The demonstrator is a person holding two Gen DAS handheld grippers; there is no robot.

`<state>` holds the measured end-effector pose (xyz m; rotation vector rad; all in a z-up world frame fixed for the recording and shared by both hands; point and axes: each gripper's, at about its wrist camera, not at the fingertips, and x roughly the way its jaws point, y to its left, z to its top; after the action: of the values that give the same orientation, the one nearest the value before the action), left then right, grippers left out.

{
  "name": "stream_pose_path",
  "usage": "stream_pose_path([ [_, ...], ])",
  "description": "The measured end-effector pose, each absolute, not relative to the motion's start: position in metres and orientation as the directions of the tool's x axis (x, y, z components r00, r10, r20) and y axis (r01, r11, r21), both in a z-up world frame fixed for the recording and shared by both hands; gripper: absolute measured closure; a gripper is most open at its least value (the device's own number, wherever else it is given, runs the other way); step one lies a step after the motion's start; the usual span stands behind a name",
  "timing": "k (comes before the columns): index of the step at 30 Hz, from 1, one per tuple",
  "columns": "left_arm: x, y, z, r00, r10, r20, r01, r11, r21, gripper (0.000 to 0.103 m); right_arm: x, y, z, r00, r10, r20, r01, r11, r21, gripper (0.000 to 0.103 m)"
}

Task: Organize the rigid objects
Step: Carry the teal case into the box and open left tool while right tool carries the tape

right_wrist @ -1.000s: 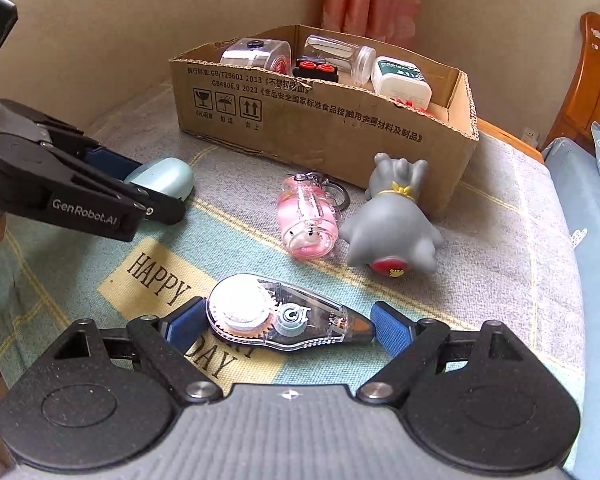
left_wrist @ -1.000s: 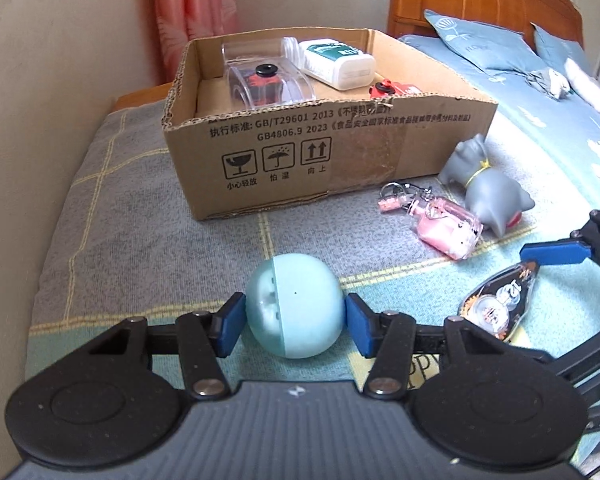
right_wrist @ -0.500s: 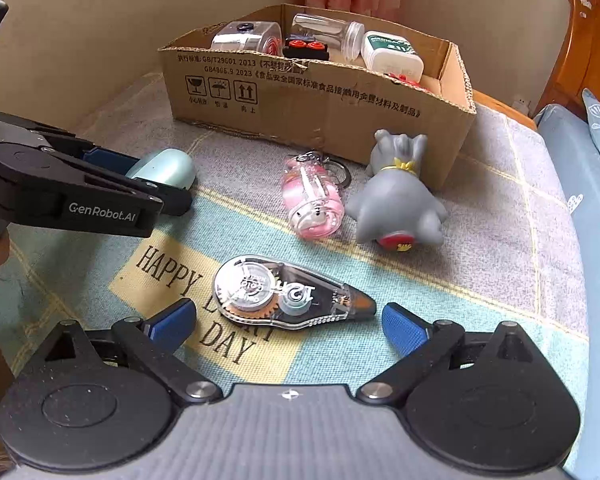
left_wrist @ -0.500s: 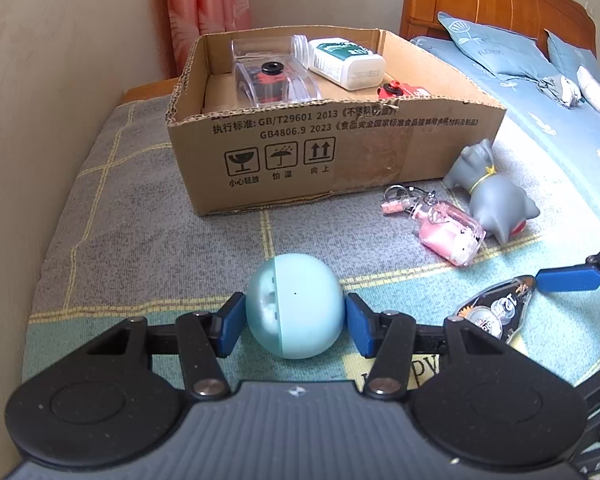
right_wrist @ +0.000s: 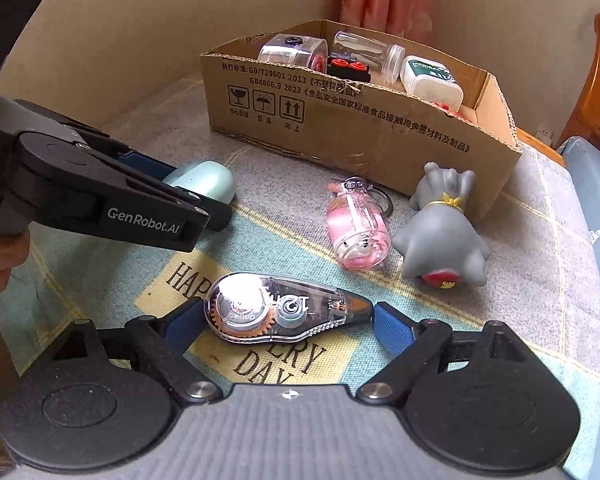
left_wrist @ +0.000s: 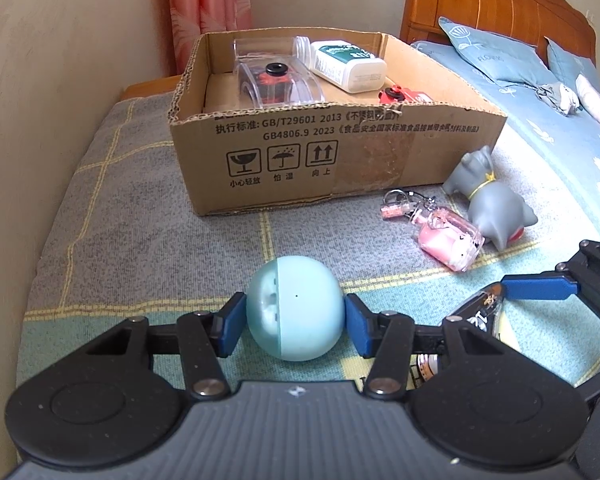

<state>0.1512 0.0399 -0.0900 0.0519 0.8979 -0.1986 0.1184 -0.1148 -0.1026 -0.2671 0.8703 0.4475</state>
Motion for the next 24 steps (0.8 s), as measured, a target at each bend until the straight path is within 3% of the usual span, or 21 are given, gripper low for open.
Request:
stream_pose_path([
  [12,0.147,0.044,-0.071,0.588,-0.179,-0.789,0.248,0.968,-0.034,0.051,0.119,-0.132,-0.083,0.561,0.295,-0.774,-0.524,0.850,-0.056,0.010],
  [24,0.158,0.023,-0.009,0.636,-0.259,-0.727,0.348,0.937,-0.030,0.051,0.132,-0.162,-0.037,0.609,0.322,-0.724,-0.542,0.836,-0.085,0.010],
])
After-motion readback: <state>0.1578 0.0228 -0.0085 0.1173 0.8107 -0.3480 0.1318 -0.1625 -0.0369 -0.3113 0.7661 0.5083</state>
